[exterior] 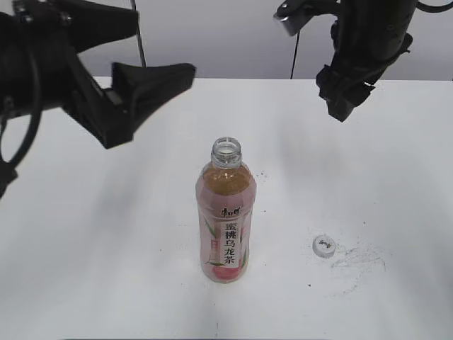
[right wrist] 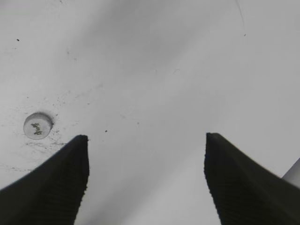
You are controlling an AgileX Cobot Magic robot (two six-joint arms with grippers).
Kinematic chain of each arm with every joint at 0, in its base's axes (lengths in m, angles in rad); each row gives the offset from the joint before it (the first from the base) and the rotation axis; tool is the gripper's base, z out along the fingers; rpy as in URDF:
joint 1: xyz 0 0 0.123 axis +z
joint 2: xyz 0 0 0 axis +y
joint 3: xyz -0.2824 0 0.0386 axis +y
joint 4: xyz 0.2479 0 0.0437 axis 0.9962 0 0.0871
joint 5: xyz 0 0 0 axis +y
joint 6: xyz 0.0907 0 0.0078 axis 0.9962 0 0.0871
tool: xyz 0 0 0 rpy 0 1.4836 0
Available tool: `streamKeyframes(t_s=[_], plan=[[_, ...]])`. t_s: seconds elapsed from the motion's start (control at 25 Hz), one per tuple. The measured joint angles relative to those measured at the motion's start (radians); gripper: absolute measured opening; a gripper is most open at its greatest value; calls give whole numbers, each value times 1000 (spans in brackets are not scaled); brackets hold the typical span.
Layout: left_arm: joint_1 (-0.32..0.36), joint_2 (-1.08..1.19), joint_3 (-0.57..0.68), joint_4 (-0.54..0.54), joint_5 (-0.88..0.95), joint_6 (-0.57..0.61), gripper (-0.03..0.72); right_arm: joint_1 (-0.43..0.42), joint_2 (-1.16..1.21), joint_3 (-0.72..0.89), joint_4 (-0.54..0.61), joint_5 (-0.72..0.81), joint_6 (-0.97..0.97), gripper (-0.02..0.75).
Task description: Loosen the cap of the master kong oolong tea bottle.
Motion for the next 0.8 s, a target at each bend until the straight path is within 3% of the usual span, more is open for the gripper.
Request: streamKeyframes(t_s=[0.08,0.28,0.4,0.64,0.8], plan=[[0,-58,0,-65,160,-4,588,-3,-11,0,8,0,7,575],[0,-211,0,-375,643,-7,551,-3,-84,23,65,0,11,575],[0,-318,0,-486,865,15,538,-3,-167,59,125,0,12,575],[-1,-619,-1,-769,1212,295,535,-3,-380,237,243,0,14,575],[-1,-765,-1,-845,1491,422,531,-3,-515,409,283,0,23,575]])
